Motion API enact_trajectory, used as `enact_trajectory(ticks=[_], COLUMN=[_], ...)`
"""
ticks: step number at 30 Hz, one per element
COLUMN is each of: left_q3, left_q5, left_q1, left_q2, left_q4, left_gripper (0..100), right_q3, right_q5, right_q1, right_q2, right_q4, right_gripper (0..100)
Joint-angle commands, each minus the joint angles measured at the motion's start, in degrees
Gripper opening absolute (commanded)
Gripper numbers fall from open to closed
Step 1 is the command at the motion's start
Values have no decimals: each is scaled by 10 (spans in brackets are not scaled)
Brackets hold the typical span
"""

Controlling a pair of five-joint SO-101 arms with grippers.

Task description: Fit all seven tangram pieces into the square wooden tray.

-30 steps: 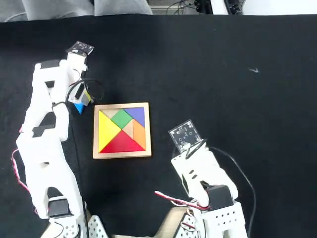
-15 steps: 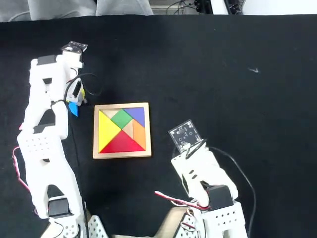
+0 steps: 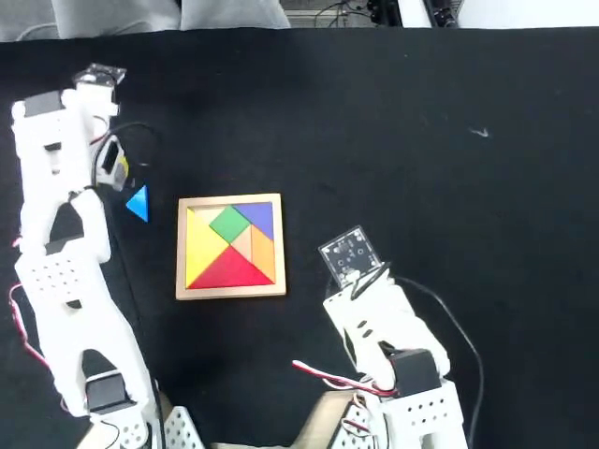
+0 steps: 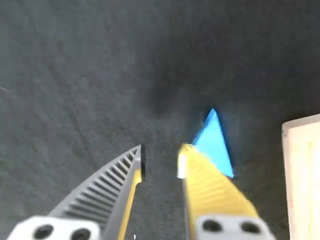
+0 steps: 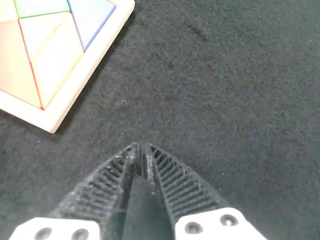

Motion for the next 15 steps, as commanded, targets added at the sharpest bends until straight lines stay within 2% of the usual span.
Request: enact_trajectory(ticks=[1,7,15], left_q3=[-42,1,47], left_q5=[-10,-129,-167], left_q1=[51,80,25], left_q2=[-8,-7,21], left_q4=[0,-40,-105], left_gripper=[217,195,196], right_q3=[-2,-2,-2], right_q5=[4,4,4], right_q1=[-4,-4,-4], right_q2=[-52,-52,-52], right_q4=[4,15,15], right_gripper=[22,22,22])
